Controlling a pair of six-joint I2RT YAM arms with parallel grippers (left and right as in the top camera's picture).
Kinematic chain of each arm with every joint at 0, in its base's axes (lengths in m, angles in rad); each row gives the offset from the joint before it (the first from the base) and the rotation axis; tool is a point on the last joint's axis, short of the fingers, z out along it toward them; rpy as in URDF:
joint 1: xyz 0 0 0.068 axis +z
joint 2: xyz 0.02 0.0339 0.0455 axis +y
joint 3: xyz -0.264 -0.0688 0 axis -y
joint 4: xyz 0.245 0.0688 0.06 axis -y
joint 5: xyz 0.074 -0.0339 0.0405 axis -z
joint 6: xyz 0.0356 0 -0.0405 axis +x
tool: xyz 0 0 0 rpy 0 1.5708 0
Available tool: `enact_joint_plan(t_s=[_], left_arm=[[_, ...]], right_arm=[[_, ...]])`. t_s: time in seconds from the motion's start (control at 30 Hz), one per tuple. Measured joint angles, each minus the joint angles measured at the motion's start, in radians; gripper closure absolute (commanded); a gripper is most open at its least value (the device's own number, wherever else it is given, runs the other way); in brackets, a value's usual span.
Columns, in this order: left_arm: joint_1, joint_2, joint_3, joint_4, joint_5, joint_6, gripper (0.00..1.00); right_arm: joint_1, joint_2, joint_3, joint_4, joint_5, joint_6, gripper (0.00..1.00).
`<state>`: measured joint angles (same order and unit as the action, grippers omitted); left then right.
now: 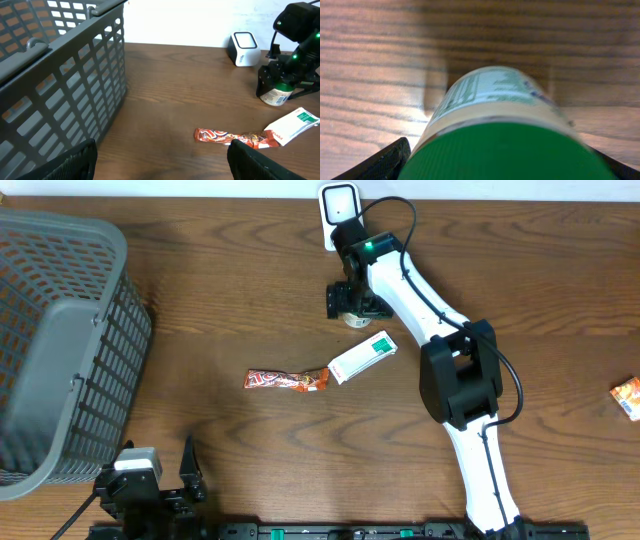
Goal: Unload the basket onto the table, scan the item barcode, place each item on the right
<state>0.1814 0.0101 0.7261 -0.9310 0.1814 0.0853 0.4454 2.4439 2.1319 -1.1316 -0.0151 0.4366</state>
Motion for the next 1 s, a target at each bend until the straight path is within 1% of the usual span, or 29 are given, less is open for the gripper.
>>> enact_joint_plan(t_s=[0.23,0.33,0.43,0.5,0.63,0.8,1.0], left_arm=[[0.000,0.000,0.000,0.000,0.000,0.000,0.16],[0.000,0.000,0.000,0.000,0.000,0.000,0.16],[0.000,0.000,0.000,0.000,0.000,0.000,0.16],[0.000,0.000,0.000,0.000,0.000,0.000,0.16],[0.000,0.000,0.000,0.000,0.000,0.000,0.16],[0.000,0.000,0.000,0.000,0.000,0.000,0.16],[0.000,0.000,0.000,0.000,0.000,0.000,0.16]], right_arm=[[-0.001,0.000,0.000,0.036,0.030,0.000,0.13],[-0.001,0.000,0.000,0.050,0.034,-0.001,0.18],[-0.001,0.000,0.000,0.066,0.036,-0.001,0.27],[-0.001,0.000,0.000,0.073,0.038,0.002,0.29],[-0.001,0.000,0.000,0.068,0.041,0.003,0.29],[-0.003,0.003,0.000,0.035,0.041,0.002,0.24],[-0.003,0.023,0.010,0.014,0.037,-0.001,0.28]])
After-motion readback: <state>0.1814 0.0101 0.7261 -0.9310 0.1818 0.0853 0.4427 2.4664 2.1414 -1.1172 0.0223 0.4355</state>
